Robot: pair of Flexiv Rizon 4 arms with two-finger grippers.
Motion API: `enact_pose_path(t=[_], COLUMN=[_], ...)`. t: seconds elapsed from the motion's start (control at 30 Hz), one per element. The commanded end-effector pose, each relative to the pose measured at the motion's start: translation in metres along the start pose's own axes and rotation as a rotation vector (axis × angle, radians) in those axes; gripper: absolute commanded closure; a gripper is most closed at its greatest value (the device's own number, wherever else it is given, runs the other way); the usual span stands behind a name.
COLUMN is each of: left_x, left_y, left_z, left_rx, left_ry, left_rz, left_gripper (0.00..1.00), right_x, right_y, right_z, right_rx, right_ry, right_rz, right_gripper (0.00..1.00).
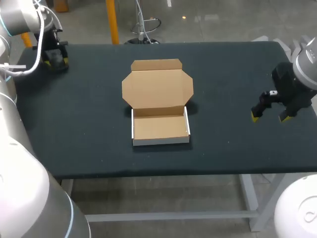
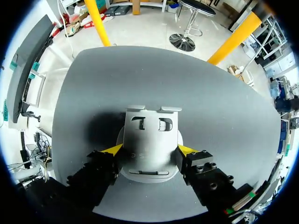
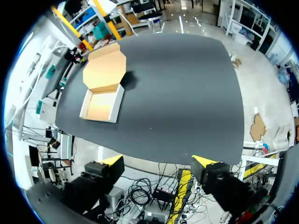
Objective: Assemble the packaging by folding the flat box into shape, placing the metal phone stand inside, and closing the box properly
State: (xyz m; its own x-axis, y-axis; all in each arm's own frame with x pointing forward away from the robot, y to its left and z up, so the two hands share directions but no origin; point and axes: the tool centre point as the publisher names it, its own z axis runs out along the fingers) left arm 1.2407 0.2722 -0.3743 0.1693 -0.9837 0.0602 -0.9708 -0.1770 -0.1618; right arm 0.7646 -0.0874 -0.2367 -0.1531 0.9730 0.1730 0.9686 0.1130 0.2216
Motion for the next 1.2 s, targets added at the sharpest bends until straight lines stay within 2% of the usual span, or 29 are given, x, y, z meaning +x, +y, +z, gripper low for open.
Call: enact_pose_path(t=[0.03, 0.37, 0.63, 1.0, 1.2], left_x=[0.000, 0.001, 0.000, 0.009, 0.017], left_y=[0.011, 0.044, 0.072, 0.129, 0.156], left_z=[-0.021, -0.044, -0.055, -0.090, -0.103], left_rx=[-0.060, 0.006, 0.108, 0.269, 0.343], left_ry=[0.002, 0.031, 0.051, 0.077, 0.093], left_rz=[0.010, 0.041, 0.062, 0.119, 0.148], left_gripper=[1.00, 1.00, 1.00, 1.00, 1.00], right_x=[0.000, 0.000, 0.002, 0.011, 0.014], right_y=[0.001, 0.001, 0.004, 0.008, 0.008], right_z=[-0.002, -0.002, 0.000, 0.014, 0.020], right_rx=[0.005, 0.005, -0.072, -0.080, -0.095], right_ry=[-0.002, -0.002, 0.049, 0.228, 0.300], right_rz=[0.000, 0.000, -0.222, -0.547, -0.665], right_gripper=[0.00, 0.00, 0.00, 0.00, 0.00])
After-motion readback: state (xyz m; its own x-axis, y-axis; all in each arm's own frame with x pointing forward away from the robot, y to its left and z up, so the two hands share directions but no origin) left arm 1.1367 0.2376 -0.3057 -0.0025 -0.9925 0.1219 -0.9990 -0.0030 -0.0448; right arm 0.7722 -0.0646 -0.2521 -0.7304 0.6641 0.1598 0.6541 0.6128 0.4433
